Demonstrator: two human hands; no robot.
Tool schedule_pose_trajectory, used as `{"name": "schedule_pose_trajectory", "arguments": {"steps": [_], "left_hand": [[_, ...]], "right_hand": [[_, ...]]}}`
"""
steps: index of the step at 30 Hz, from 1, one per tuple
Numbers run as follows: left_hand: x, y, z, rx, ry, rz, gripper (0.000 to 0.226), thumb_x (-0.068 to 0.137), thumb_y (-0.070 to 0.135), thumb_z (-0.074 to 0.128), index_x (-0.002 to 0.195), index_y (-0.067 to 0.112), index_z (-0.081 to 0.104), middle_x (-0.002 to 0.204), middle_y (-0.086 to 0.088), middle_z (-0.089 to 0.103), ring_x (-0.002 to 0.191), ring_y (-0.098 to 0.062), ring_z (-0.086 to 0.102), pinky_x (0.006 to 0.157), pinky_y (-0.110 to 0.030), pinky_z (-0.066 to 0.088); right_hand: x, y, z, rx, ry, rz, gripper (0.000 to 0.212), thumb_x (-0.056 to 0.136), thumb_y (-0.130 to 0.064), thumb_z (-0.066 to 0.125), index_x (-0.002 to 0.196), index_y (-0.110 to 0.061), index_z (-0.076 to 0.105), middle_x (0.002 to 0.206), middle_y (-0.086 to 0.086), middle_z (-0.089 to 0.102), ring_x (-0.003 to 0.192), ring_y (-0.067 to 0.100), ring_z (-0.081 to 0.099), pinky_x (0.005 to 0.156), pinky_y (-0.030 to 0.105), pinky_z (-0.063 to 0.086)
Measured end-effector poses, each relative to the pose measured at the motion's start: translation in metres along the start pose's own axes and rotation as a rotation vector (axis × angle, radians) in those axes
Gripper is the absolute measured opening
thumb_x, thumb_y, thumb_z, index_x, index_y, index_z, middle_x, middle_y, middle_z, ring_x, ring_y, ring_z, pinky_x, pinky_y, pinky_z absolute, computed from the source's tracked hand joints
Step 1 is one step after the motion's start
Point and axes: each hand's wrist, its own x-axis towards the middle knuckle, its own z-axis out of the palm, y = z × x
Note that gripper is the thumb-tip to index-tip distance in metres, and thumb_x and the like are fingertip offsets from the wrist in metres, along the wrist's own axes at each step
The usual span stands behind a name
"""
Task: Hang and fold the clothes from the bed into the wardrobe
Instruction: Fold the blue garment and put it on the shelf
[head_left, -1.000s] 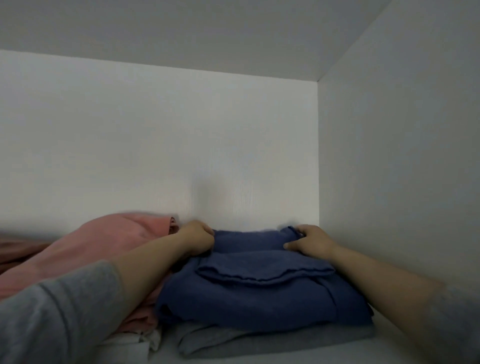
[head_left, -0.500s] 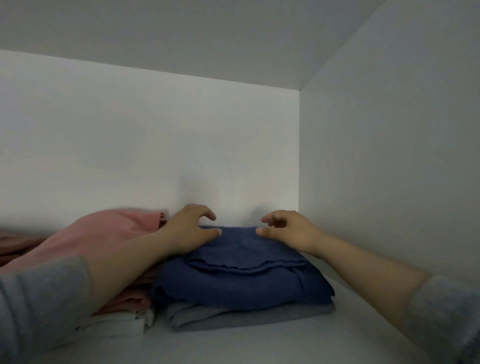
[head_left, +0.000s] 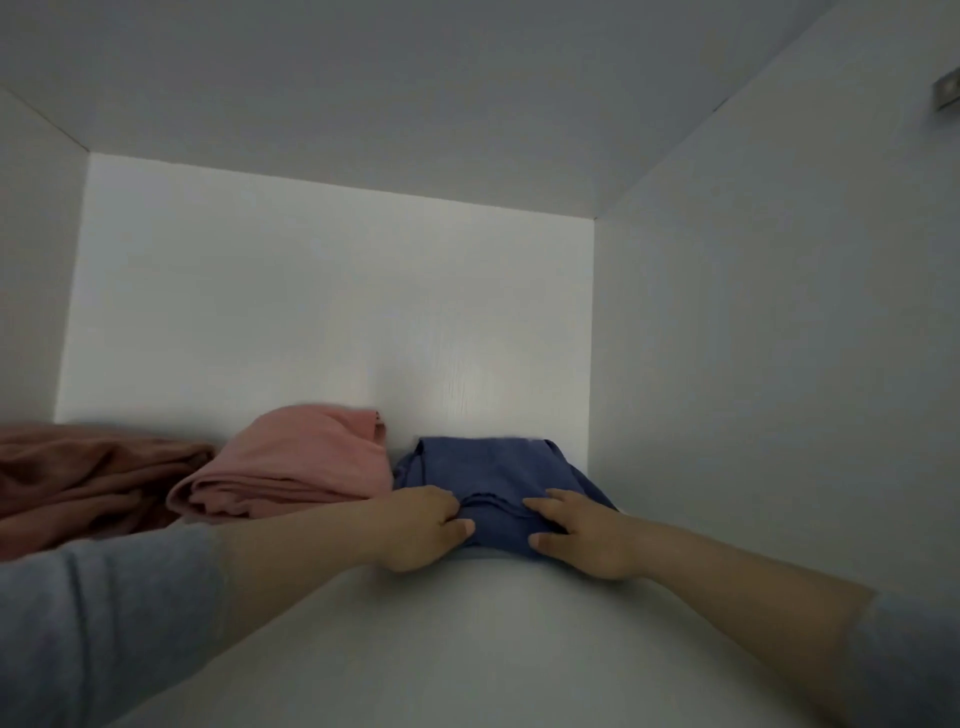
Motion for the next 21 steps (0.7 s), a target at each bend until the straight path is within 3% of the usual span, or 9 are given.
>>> {"name": "schedule_pose_trajectory", "arguments": {"steps": [2, 4, 8, 12, 14, 16, 19, 21], "left_hand": [[-0.013, 0.006, -0.001, -0.013, 0.011, 0.023, 0.035, 0.104, 0.036, 0.036, 0.082, 0.012, 0.048, 0.097, -0.012, 0.057, 0.086, -0.018, 0.049, 0.082, -0.030, 0.039], [-0.025, 0.012, -0.003, -0.046, 0.036, 0.058, 0.036, 0.103, 0.035, 0.040, 0.072, 0.017, 0.043, 0.082, -0.002, 0.050, 0.081, -0.015, 0.046, 0.075, -0.029, 0.037], [-0.043, 0.018, -0.005, -0.132, 0.086, 0.129, 0.027, 0.099, 0.028, 0.049, 0.080, 0.010, 0.051, 0.081, -0.003, 0.049, 0.076, -0.014, 0.045, 0.068, -0.028, 0.034], [-0.065, 0.030, -0.013, -0.193, 0.119, 0.200, 0.009, 0.096, 0.020, 0.053, 0.089, 0.017, 0.050, 0.087, -0.003, 0.048, 0.077, -0.011, 0.044, 0.066, -0.022, 0.033], [-0.082, 0.041, -0.020, -0.245, 0.170, 0.212, 0.007, 0.096, 0.017, 0.055, 0.092, 0.017, 0.049, 0.090, -0.003, 0.048, 0.079, -0.011, 0.045, 0.070, -0.022, 0.037], [-0.100, 0.053, -0.024, -0.275, 0.255, 0.180, 0.014, 0.094, 0.016, 0.058, 0.092, 0.016, 0.044, 0.093, -0.002, 0.047, 0.083, -0.011, 0.045, 0.081, -0.031, 0.043], [-0.130, 0.071, -0.019, -0.435, 0.426, 0.095, 0.009, 0.090, 0.012, 0.063, 0.094, 0.015, 0.055, 0.097, -0.001, 0.052, 0.089, -0.013, 0.051, 0.094, -0.036, 0.045], [-0.150, 0.089, -0.012, -0.591, 0.519, 0.001, 0.017, 0.089, 0.011, 0.066, 0.105, 0.009, 0.064, 0.103, 0.001, 0.061, 0.098, -0.015, 0.058, 0.093, -0.026, 0.046]], "right_hand": [[-0.017, -0.006, -0.004, 0.031, -0.017, 0.023, 0.060, 0.102, -0.045, 0.041, 0.154, -0.022, 0.023, 0.162, 0.000, 0.016, 0.150, 0.020, 0.013, 0.118, 0.028, 0.011], [-0.032, -0.013, -0.006, 0.097, -0.002, 0.023, 0.052, 0.102, -0.041, 0.043, 0.149, -0.021, 0.036, 0.154, -0.001, 0.033, 0.144, 0.019, 0.028, 0.114, 0.026, 0.021], [-0.064, -0.029, -0.004, 0.219, 0.084, 0.031, 0.051, 0.100, -0.031, 0.051, 0.148, -0.020, 0.039, 0.153, -0.005, 0.036, 0.139, 0.011, 0.034, 0.105, 0.014, 0.023], [-0.096, -0.044, -0.003, 0.400, 0.152, 0.044, 0.047, 0.097, -0.026, 0.058, 0.142, -0.016, 0.047, 0.143, -0.004, 0.048, 0.130, 0.011, 0.045, 0.109, 0.020, 0.033], [-0.112, -0.050, -0.007, 0.509, 0.198, 0.040, 0.038, 0.097, -0.023, 0.059, 0.133, -0.015, 0.054, 0.129, -0.005, 0.056, 0.112, 0.006, 0.055, 0.094, 0.015, 0.043], [-0.132, -0.061, -0.012, 0.648, 0.223, 0.031, 0.027, 0.096, -0.020, 0.059, 0.123, -0.016, 0.059, 0.110, -0.005, 0.060, 0.090, 0.003, 0.056, 0.073, 0.011, 0.046], [-0.163, -0.076, -0.015, 0.823, 0.276, 0.031, 0.025, 0.096, -0.016, 0.059, 0.121, -0.016, 0.059, 0.101, -0.002, 0.060, 0.090, 0.010, 0.056, 0.075, 0.021, 0.048], [-0.188, -0.081, -0.013, 0.894, 0.401, 0.011, 0.021, 0.095, -0.012, 0.059, 0.116, -0.014, 0.062, 0.101, 0.005, 0.062, 0.089, 0.014, 0.057, 0.077, 0.027, 0.050]]}}
